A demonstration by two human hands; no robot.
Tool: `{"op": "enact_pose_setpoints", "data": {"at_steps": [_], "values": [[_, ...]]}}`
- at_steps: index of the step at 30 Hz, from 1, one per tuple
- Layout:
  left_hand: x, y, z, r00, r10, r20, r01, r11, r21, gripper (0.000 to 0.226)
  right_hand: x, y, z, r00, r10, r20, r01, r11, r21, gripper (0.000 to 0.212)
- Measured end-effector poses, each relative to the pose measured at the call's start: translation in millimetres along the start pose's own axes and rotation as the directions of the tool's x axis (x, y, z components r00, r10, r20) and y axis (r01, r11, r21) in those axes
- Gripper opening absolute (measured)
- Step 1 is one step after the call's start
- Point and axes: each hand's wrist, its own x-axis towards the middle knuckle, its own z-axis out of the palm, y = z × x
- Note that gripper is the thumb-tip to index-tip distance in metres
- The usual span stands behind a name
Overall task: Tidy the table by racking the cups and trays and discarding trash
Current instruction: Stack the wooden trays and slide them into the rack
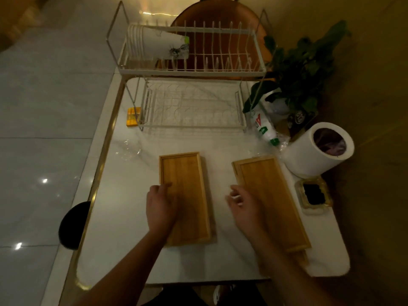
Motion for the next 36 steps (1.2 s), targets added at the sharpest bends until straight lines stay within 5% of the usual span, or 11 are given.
{"op": "enact_pose_setpoints", "data": {"at_steps": [4,9,11,17,22,25,28,31,33,36], "values": [[-46,44,21,0.957,0.272,0.099,-0.283,0.952,0.121,0.035,-7,57,-97,0.956,-0.066,-0.287,-0.027,0.950,-0.310,0.035],[-81,92,66,0.851,0.265,0.453,-0.274,0.961,-0.048,0.045,10,106,-126,0.974,0.210,-0.089,-0.224,0.799,-0.558,0.045],[-88,109,79,0.820,0.194,0.538,-0.159,0.981,-0.112,0.053,16,114,-125,0.974,0.222,-0.045,-0.218,0.864,-0.454,0.029],[-101,130,81,0.831,0.115,0.545,0.046,0.961,-0.274,0.043,1,100,-137,0.983,0.124,-0.136,-0.137,0.987,-0.084,0.028],[-106,141,52,0.863,0.059,0.502,0.347,0.654,-0.672,0.078,-45,36,-107,0.999,-0.033,-0.031,0.037,0.988,0.148,0.020],[-105,132,41,0.898,-0.032,0.439,0.374,0.581,-0.723,0.059,-68,14,-64,0.974,-0.123,0.189,0.079,0.971,0.224,0.022],[-101,112,31,0.919,-0.143,0.368,0.379,0.576,-0.724,0.020,-67,23,-54,0.930,-0.231,0.286,0.210,0.972,0.100,0.021],[-89,90,20,0.906,-0.165,0.390,0.406,0.602,-0.688,0.022,-40,59,-84,0.999,-0.046,-0.015,0.041,0.978,-0.203,0.038],[-81,77,13,0.906,-0.177,0.385,0.408,0.608,-0.681,0.020,-21,88,-111,0.983,0.029,-0.183,-0.105,0.901,-0.420,0.041],[-72,63,1,0.893,-0.196,0.406,0.438,0.589,-0.679,0.024,-9,116,-123,0.974,0.187,-0.130,-0.226,0.863,-0.452,0.030]]}}
